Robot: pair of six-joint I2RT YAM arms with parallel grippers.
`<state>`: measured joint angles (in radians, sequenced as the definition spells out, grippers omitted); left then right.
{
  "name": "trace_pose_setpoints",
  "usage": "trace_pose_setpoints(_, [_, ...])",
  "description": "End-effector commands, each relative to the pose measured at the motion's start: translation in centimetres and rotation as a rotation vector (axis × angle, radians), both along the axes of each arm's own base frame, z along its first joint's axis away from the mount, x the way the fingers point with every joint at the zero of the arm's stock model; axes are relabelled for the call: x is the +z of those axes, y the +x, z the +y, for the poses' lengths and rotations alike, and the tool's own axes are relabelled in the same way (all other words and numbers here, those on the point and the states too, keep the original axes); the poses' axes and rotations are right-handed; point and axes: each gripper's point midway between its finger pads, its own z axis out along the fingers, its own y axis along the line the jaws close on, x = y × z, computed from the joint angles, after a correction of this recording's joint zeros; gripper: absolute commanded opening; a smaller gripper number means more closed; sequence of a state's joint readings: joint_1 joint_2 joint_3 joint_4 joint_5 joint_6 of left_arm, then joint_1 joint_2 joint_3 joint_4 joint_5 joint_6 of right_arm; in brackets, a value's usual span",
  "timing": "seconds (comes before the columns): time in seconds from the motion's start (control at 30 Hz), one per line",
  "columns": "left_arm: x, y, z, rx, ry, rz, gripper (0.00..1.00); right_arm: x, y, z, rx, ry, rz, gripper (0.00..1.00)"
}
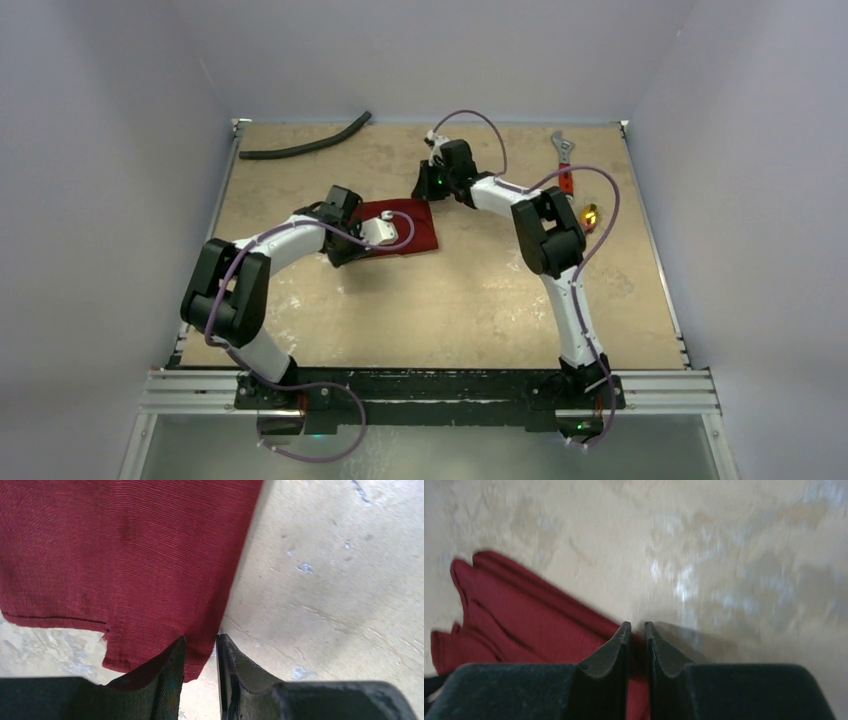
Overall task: Fold the napkin into a case and place the utensils inside
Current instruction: Rotate the 2/3-rectangle-folded napkin at the center of the board, then smooth out the 2/3-rectangle-folded napkin at the center of the board.
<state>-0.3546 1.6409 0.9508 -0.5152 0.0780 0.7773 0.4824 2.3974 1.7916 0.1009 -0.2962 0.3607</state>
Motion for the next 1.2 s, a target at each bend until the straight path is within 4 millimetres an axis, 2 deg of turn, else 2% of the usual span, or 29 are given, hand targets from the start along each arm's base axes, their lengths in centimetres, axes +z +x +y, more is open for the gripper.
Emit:
trace_pose_setpoints(0.0, [0.8,3.3,-0.2,0.033,0.018,-0.094,0.28,0.5,-4.5,-2.4,0.007,-0.033,-0.006,0.18])
trace_pose_setpoints(0.13, [0.8,5.1,-1.7,0.010,-0.005,-0.098,0.28,0.6,-10.5,-4.9,-0.031,0.010,0.017,0.16])
trace_pose_setpoints(0.2, [1.1,5.9,-3.1,-0.031,-0.021,-0.107,0.28,0.0,-14.0,-6.1,-0.045,-0.006,0.035,0.16])
trace_pose_setpoints(0.33, [1.6,6.0,-6.7,-0.184,-0.057,-0.121,0.28,-1.4,-21.1,-8.3,-0.073,-0.013,0.110,0.17])
trace_pose_setpoints(0.4, [2.1,6.1,-8.7,-0.260,-0.061,-0.156,0.28,-1.4,-23.6,-9.4,-0.097,-0.006,0.133,0.18])
trace_pose_setpoints(0.5, [3.5,7.1,-11.4,-0.303,-0.069,-0.193,0.32,0.2,-25.3,-10.9,-0.132,-0.011,0.132,0.19])
trace_pose_setpoints(0.53, [4.2,7.8,-11.9,-0.292,-0.075,-0.200,0.32,1.2,-25.4,-11.1,-0.137,-0.007,0.128,0.20])
trace_pose_setpoints(0.6, [5.6,9.2,-12.5,-0.239,-0.094,-0.197,0.33,4.0,-23.7,-11.7,-0.172,-0.014,0.047,0.23])
trace_pose_setpoints(0.7, [7.8,10.2,-12.0,-0.163,-0.154,-0.165,0.39,6.6,-21.0,-11.3,-0.158,-0.027,-0.017,0.24])
trace_pose_setpoints(0.8, [9.7,10.0,-10.6,-0.077,-0.236,-0.148,0.40,7.0,-19.3,-9.3,-0.087,-0.015,-0.053,0.22])
trace_pose_setpoints(0.83, [9.8,9.8,-9.9,-0.039,-0.251,-0.138,0.40,7.3,-18.4,-8.8,-0.082,0.000,-0.079,0.21])
trace_pose_setpoints(0.93, [8.8,8.8,-7.5,0.072,-0.279,-0.076,0.39,7.2,-16.9,-6.7,-0.043,0.040,-0.084,0.16])
trace_pose_setpoints(1.0, [7.9,7.7,-6.7,0.129,-0.302,-0.019,0.39,7.1,-15.9,-5.6,-0.022,0.058,-0.084,0.14])
trace_pose_setpoints(1.03, [7.5,7.0,-6.6,0.136,-0.305,0.011,0.39,6.5,-15.4,-4.9,-0.007,0.058,-0.065,0.14])
trace_pose_setpoints(1.1, [7.2,5.5,-6.8,0.126,-0.331,0.051,0.39,5.1,-15.8,-4.1,0.029,0.066,0.007,0.17])
trace_pose_setpoints(1.17, [8.0,4.2,-7.5,0.095,-0.352,0.072,0.40,4.7,-15.6,-3.9,0.033,0.065,0.023,0.29])
